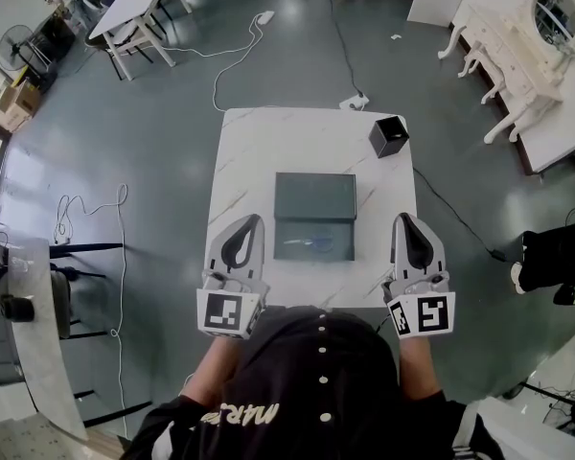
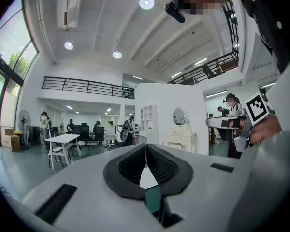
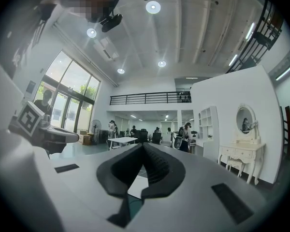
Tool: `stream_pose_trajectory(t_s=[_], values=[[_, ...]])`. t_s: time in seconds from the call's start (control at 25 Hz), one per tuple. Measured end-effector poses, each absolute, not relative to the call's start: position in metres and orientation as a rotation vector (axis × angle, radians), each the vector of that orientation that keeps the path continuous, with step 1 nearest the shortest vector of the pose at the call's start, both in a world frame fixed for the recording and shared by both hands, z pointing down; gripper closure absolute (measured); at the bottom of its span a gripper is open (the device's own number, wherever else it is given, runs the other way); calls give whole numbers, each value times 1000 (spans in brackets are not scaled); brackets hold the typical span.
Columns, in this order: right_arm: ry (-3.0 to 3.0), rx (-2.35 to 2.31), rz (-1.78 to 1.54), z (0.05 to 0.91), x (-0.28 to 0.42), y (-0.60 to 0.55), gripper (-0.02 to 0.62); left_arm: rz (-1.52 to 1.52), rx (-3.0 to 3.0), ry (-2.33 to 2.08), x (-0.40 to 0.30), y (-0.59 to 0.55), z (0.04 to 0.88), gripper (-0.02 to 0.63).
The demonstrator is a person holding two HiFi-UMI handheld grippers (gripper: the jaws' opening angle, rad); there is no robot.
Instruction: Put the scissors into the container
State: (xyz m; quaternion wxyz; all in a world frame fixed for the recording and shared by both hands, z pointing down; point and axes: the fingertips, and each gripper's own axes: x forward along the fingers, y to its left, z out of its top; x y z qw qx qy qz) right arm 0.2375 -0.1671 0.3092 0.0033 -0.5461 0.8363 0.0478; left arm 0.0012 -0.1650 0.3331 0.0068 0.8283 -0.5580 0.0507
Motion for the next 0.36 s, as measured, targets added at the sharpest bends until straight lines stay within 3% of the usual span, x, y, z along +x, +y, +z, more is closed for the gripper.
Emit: stream_pose_trajectory(t_s=[0.36], values=[[2651,-1701,214,306,232,-168,583,175,2608,-1737,6,-168,333,575]])
